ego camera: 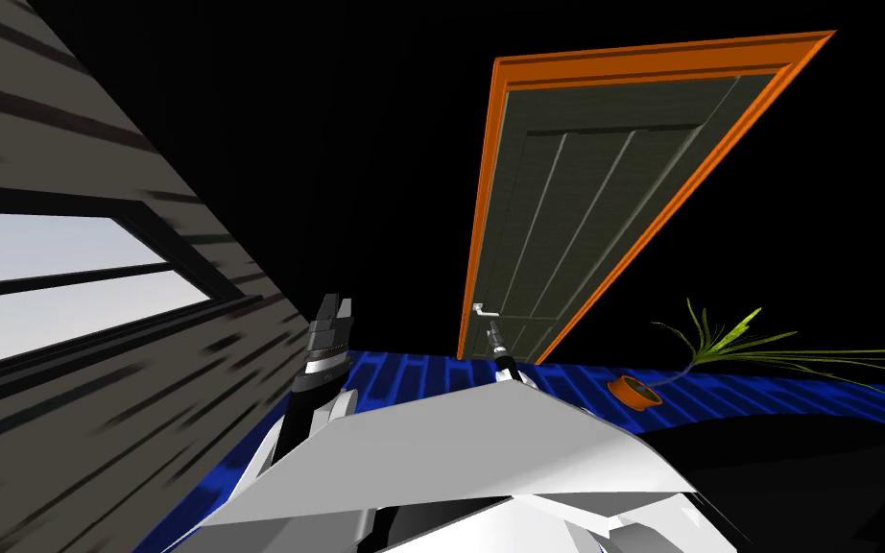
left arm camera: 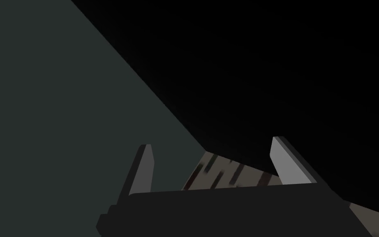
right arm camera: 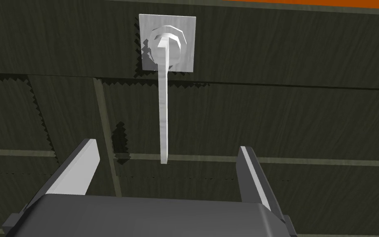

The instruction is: Pull the door open

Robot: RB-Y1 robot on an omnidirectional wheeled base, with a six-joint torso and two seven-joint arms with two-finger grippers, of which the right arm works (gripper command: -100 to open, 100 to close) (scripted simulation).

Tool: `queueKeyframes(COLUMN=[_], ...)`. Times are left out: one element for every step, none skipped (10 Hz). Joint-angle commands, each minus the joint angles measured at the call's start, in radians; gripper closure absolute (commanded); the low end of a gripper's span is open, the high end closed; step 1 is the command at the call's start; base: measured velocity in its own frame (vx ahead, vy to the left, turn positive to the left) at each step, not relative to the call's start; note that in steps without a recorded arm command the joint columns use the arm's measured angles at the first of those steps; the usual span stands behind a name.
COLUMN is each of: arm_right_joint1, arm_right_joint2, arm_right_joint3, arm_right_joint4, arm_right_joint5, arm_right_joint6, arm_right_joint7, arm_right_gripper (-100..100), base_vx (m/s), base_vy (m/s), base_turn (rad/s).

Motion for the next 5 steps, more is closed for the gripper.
queueKeyframes(arm_right_joint1=[0.002,0.009,0.009,0.009,0.022], arm_right_joint2=[-0.016,-0.025,-0.025,-0.025,-0.044], arm_right_joint3=[-0.007,-0.011,-0.011,-0.011,-0.020], arm_right_joint4=[0.024,0.028,0.030,0.028,0.037], arm_right_joint5=[-0.006,-0.010,-0.010,-0.010,-0.017], arm_right_joint6=[-0.020,-0.027,-0.027,-0.027,-0.039], arm_right_joint7=[-0.016,-0.024,-0.024,-0.024,-0.041], arm_right_gripper=[-100,-100,-100,-100,-100], base_vx=[0.213,0.218,0.145,0.045,0.112], base_vy=[-0.024,-0.024,-0.005,0.016,0.019], base_turn=[0.103,0.096,0.038,-0.009,0.127])
